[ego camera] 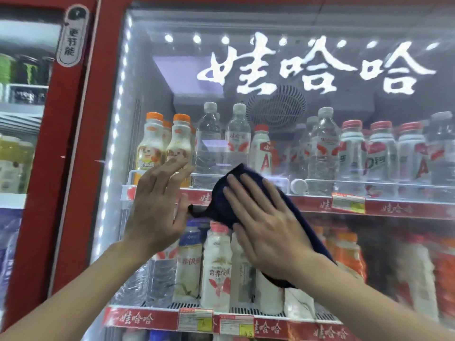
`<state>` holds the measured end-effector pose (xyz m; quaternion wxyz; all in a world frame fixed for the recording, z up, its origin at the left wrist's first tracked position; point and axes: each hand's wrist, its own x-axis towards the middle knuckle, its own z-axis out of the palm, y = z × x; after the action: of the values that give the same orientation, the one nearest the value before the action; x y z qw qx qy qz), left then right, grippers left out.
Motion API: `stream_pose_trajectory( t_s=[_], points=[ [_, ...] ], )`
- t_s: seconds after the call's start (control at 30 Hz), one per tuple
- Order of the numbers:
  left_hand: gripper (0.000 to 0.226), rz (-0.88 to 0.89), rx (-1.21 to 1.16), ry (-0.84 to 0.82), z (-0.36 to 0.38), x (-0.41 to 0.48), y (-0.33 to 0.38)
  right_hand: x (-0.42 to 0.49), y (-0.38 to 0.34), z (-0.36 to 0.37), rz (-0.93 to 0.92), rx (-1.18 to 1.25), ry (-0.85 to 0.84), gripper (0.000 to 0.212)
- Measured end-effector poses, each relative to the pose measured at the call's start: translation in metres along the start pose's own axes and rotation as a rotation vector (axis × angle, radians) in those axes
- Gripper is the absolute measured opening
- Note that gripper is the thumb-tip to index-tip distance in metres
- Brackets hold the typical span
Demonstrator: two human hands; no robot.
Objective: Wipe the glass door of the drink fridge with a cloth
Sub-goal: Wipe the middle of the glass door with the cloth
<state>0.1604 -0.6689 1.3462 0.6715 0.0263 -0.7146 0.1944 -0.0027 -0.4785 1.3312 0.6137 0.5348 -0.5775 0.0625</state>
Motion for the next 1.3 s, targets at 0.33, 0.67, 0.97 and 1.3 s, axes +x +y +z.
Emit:
stream_pose_trajectory(
  t_s=[0.33,0.67,0.97,1.3],
  points=[
    [0.051,-0.043,0.098,-0.001,-0.025,-0.003,-0.041,0.082,0.055,-0.024,0.006,-0.079,-0.008,0.063],
    [0.048,-0.019,-0.005,-0.001,-0.025,-0.008,-0.048,0.041,-0.03,-0.002,-0.067,-0.029,-0.074,0.064],
    [0.044,0.027,0.102,0.009,-0.033,-0.011,-0.081,0.119,0.015,-0.019,-0.098,-0.072,-0.064,0.062],
    [0.043,-0.14,-0.053,0.119,-0.047,-0.027,-0.091,0.068,-0.094,0.013,-0.117,0.0,-0.1,0.066]
  ],
)
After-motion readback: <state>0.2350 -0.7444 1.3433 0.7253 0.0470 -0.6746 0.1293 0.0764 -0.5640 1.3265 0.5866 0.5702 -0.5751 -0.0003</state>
